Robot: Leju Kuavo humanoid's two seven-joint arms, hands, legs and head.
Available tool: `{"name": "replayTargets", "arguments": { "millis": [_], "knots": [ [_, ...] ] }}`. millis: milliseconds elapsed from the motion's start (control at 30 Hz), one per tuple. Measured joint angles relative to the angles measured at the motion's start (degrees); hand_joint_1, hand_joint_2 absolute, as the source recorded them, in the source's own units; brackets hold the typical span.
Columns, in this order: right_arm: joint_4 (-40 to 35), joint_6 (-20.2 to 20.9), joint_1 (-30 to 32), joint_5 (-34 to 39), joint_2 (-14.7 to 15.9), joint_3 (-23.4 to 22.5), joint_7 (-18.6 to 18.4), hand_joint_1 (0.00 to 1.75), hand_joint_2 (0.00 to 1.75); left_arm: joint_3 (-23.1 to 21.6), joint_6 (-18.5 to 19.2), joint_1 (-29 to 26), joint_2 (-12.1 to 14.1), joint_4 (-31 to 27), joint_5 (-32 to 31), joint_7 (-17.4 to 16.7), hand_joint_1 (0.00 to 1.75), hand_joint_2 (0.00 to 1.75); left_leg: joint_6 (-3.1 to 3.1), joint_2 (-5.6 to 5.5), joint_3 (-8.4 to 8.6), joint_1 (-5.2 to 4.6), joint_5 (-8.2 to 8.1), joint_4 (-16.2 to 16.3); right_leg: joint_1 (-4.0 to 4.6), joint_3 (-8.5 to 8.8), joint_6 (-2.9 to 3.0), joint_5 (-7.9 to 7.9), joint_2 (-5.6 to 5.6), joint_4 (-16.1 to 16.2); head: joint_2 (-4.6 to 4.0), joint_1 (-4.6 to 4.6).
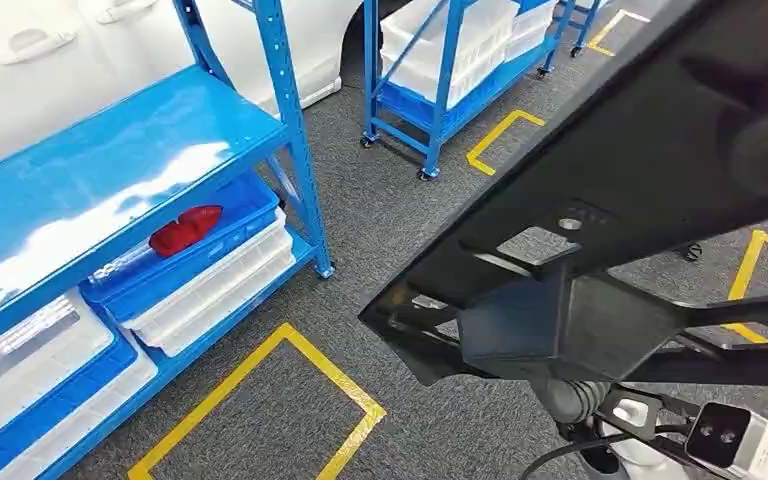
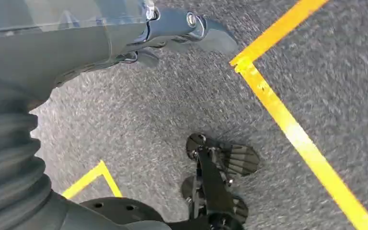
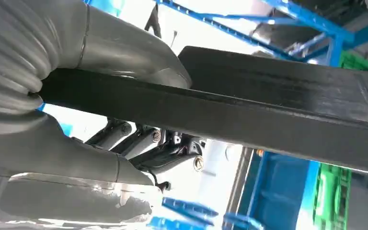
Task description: Take the parts from the cabinet and place them on the table.
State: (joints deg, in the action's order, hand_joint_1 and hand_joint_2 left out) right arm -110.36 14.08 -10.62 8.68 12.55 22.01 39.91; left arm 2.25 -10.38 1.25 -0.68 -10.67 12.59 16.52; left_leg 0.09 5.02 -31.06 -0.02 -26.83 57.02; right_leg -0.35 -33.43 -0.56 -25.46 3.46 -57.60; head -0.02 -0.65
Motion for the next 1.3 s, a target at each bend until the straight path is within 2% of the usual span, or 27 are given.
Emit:
{"name": "replayTargets", "arguments": {
  "millis": [100,133,167,200,267,300,333,367,433,467,500,600,633,667,700,767,800,833,867,933,967,1000,1033,1133,1200,1233,1300],
  "knots": [
    [-0.13,0.22,0.87,0.28,0.63,-1.41,0.02,1.75,1.75,-1.15,1.44,0.30,0.00,0.00,-1.61,-0.35,0.00,1.75,-0.98,1.40,0.37,0.07,-0.01,-0.29,0.33,-0.45,0.87,0.06,-1.65,-0.05,0.02,-0.02],
    [-0.28,0.63,1.16,0.41,0.70,-1.92,0.02,1.75,1.75,-1.68,2.33,0.32,0.13,0.00,-2.66,-0.46,0.00,1.75,-1.38,1.31,0.12,0.26,-0.46,-0.02,-0.33,-0.08,1.45,0.54,-2.40,0.58,0.02,0.02],
    [-0.48,1.18,1.39,0.50,0.72,-2.42,0.04,1.75,1.75,-2.42,3.27,0.31,0.24,0.00,-3.79,-0.59,0.00,1.75,-1.59,-1.12,-0.27,0.45,-1.93,1.69,-0.32,0.03,1.71,0.69,-2.72,0.81,0.00,0.09],
    [-0.48,1.49,1.54,0.55,0.74,-2.86,0.09,1.75,1.75,-3.15,4.11,0.18,0.39,0.00,-4.66,-0.77,0.00,1.75,-1.68,-2.92,-1.75,0.55,-4.28,5.30,-0.32,-0.02,1.96,0.79,-3.14,0.79,0.02,0.17],
    [-0.50,2.16,2.42,0.55,0.74,-3.52,0.07,1.75,1.75,-4.63,5.59,0.11,0.98,0.00,-6.73,-1.14,0.00,1.75,-1.91,-4.46,-6.13,0.61,-8.82,15.10,-0.14,-0.11,2.15,0.80,-4.37,0.76,0.02,0.24],
    [-0.50,2.60,2.98,0.48,0.74,-3.80,0.07,1.75,1.75,-5.43,6.29,0.12,1.20,0.00,-7.64,-1.55,0.00,1.75,-1.97,-4.54,-7.79,0.61,-9.66,18.55,-0.08,-0.13,2.16,0.80,-5.09,0.70,0.02,0.28],
    [-0.50,3.26,3.42,0.28,0.74,-4.06,0.02,1.75,1.75,-6.27,6.91,0.02,1.71,0.00,-8.41,-1.99,0.00,1.75,-1.96,-4.54,-8.05,0.62,-8.89,18.84,-0.05,-0.12,2.15,0.79,-5.86,0.61,0.00,0.22],
    [-0.50,3.93,3.75,0.15,0.74,-4.48,0.00,1.75,1.75,-7.10,7.32,-0.06,2.08,0.00,-9.07,-2.27,0.00,1.75,-1.83,-4.56,-6.88,0.62,-6.77,16.04,-0.05,-0.07,2.14,0.79,-6.66,0.54,0.02,0.28],
    [-0.59,4.96,4.02,-0.21,0.66,-4.89,0.02,1.75,1.75,-8.17,7.48,0.01,2.67,0.00,-9.46,-2.75,0.00,1.75,-1.41,-5.67,-1.91,0.66,-1.08,5.30,-0.05,0.15,1.99,0.70,-8.21,0.37,0.02,0.26],
    [-0.59,5.77,4.05,-0.48,0.46,-5.09,0.02,1.75,1.75,-8.41,7.43,-0.04,3.02,0.02,-9.44,-3.06,0.00,1.75,-1.12,-8.27,-0.13,0.71,0.20,0.99,-0.13,0.10,1.86,0.64,-8.75,0.33,0.02,0.26],
    [-0.59,6.29,3.99,-0.79,0.17,-5.35,0.02,1.75,1.75,-8.65,7.34,-0.12,3.26,0.13,-9.33,-3.34,0.00,1.75,-1.08,-9.86,0.34,0.99,-0.37,-0.26,0.22,-0.24,1.45,0.65,-9.35,-0.09,0.02,0.13],
    [-0.59,6.67,4.26,-1.71,-0.55,-5.83,0.00,1.75,1.75,-9.18,6.62,0.33,3.76,0.15,-8.85,-4.17,0.00,1.75,-0.46,-8.21,0.29,0.37,-0.33,0.03,-0.54,-0.70,0.21,1.13,-11.09,0.36,0.00,0.28],
    [-0.61,6.60,4.25,-1.92,-0.77,-6.01,0.02,1.75,1.75,-9.33,6.21,0.29,3.80,0.15,-8.76,-4.74,0.00,1.75,0.14,-7.51,0.72,0.94,0.16,-0.83,-0.28,-0.76,-0.14,1.11,-11.22,0.25,0.02,0.28],
    [-0.63,6.49,4.27,-2.34,-0.85,-6.16,0.04,1.75,1.75,-9.38,5.74,0.25,3.89,0.15,-8.52,-5.20,0.00,1.75,0.43,-6.53,0.98,0.89,0.41,-1.22,-0.19,-1.17,-0.09,0.21,-7.89,-0.88,0.02,0.31],
    [-0.63,6.25,4.14,-2.82,-0.87,-6.21,0.02,1.75,1.75,-9.35,5.18,0.16,3.95,0.17,-8.15,-5.64,0.00,1.75,0.80,-5.97,0.98,0.78,0.41,-1.27,-0.06,-2.64,-0.24,-1.92,-5.46,-3.93,0.02,0.13],
    [-0.63,5.92,4.36,-3.15,-1.07,-6.21,0.02,1.75,1.75,-9.22,4.13,-0.14,4.17,0.20,-6.70,-6.25,0.00,1.75,0.96,-4.63,0.90,0.53,0.30,-1.23,-0.37,-7.04,-0.66,-6.32,-4.13,-13.08,0.02,0.15],
    [-0.63,5.81,4.52,-3.21,-1.14,-6.21,0.02,1.75,1.75,-8.87,3.47,-0.27,4.26,0.24,-5.63,-6.54,0.00,1.75,0.98,-3.90,0.85,0.45,0.26,-1.19,-0.51,-8.97,-0.83,-7.64,-4.05,-17.08,0.02,0.17],
    [-0.63,5.84,4.75,-3.24,-1.18,-6.29,0.02,1.75,1.75,-8.24,2.51,-0.35,4.35,0.24,-4.12,-6.84,0.00,1.75,0.93,-3.21,0.85,0.42,0.18,-1.14,-0.59,-9.77,-0.95,-7.59,-4.00,-18.70,0.02,0.15],
    [-0.66,5.88,4.99,-3.23,-1.22,-6.51,0.02,1.75,1.75,-7.30,1.35,-0.36,4.35,0.24,-2.37,-7.08,0.00,1.75,0.81,-2.51,0.90,0.42,0.04,-1.08,-0.63,-8.83,-1.02,-6.02,-3.84,-16.87,0.02,0.15],
    [-0.96,6.01,5.14,-3.23,-1.27,-6.86,0.02,1.75,1.75,-5.62,-0.13,-0.36,4.35,0.24,-0.18,-7.19,0.00,1.75,0.54,-1.38,1.14,0.43,-0.36,-0.82,-0.65,-3.41,-0.90,-1.20,-2.77,-6.85,0.02,0.15],
    [-1.22,6.21,5.15,-3.23,-1.33,-7.16,0.02,1.75,1.75,-4.81,-1.13,-0.36,4.35,0.24,1.15,-7.17,0.00,1.75,0.25,-1.01,1.32,0.42,-0.64,-0.60,-0.55,-0.47,-0.69,0.48,-1.05,-1.61,0.02,0.15],
    [-1.38,6.25,5.16,-3.24,-1.44,-7.47,0.02,1.75,1.75,-3.75,-2.30,-0.47,4.35,0.24,2.70,-7.08,0.00,1.75,-0.18,-0.59,1.31,-0.07,-0.94,-0.44,0.24,0.01,-0.12,-0.57,0.09,-0.55,0.02,0.22],
    [-1.68,6.23,5.26,-3.23,-1.68,-7.74,0.02,1.75,1.75,-2.29,-3.77,-0.53,4.35,0.22,4.58,-6.99,0.00,1.75,-0.51,-0.26,1.37,0.01,-1.09,-0.37,0.16,-0.12,0.42,-0.27,-0.76,-0.31,0.02,0.20],
    [-2.12,6.14,5.74,-3.74,-1.99,-8.24,0.02,1.75,1.75,1.30,-6.01,-0.22,4.33,0.22,7.37,-6.86,0.00,1.75,-1.43,1.09,1.96,0.10,-1.34,-0.55,0.22,-0.21,1.26,-0.19,-2.35,-0.03,0.02,0.20],
    [-2.69,6.16,5.85,-3.83,-2.41,-8.37,0.04,1.75,1.75,3.00,-6.12,-0.43,4.33,0.22,8.00,-6.71,0.00,1.75,-1.97,-2.84,0.97,0.50,-3.55,2.00,-0.18,0.06,1.87,0.05,-3.21,0.29,0.02,0.26],
    [-2.71,6.14,5.79,-3.87,-2.76,-8.39,0.07,1.75,1.75,3.83,-6.12,-0.61,4.33,0.22,8.11,-6.73,0.00,1.75,-2.07,-3.95,-1.16,0.65,-6.14,6.66,-0.14,0.03,2.14,0.06,-3.63,0.28,0.02,0.31],
    [-2.54,5.99,5.71,-4.11,-3.23,-8.35,0.04,1.75,1.75,4.88,-5.53,-0.80,4.33,0.22,8.02,-6.71,0.00,1.75,-2.25,-4.51,-6.07,0.63,-10.04,16.59,0.07,-0.04,2.31,0.07,-4.72,0.26,0.02,0.33]
  ]
}}
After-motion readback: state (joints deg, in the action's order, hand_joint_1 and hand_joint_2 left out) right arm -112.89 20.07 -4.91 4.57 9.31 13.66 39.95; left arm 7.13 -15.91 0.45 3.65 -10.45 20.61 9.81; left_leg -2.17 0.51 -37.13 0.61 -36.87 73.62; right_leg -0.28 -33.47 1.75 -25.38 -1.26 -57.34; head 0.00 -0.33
